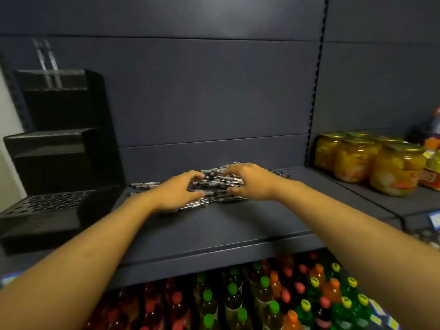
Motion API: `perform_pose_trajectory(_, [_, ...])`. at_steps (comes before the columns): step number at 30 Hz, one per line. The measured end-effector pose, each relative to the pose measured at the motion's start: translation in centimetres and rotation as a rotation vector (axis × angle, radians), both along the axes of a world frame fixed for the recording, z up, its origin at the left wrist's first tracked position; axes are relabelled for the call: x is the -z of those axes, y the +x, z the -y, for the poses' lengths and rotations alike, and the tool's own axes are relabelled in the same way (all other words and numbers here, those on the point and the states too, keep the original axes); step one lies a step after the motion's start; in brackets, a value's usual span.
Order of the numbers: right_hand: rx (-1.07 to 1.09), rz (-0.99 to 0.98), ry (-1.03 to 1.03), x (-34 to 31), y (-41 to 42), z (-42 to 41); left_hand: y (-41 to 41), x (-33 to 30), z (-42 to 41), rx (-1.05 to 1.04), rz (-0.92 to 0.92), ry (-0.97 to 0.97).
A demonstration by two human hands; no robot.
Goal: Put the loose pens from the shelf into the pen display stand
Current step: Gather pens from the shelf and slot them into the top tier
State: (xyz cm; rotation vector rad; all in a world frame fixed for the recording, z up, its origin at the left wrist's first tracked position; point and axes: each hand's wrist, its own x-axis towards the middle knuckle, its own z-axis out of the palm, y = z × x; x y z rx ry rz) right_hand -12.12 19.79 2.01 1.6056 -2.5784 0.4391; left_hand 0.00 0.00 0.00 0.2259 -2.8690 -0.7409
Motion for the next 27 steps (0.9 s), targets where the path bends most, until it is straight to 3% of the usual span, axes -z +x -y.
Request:
perform_pose_trajectory(9, [0.001,0.06,0.054,5.0,-8.3,-0.5,-2.9,4.7,-0.5,-0.19,-0.038,-0.394])
perform_pose_trajectory(22, [-0.084,0.068,-0.058,7.7,-11.4,2.4,-1.9,5.2,1.9,-0.326,0.028,-0.229])
perform_pose_trajectory(27, [-0.078,0.121,-0.115,8.0,-11.3,2.0,-3.8,5.7,0.2,-0.318,-0.042,-0.296])
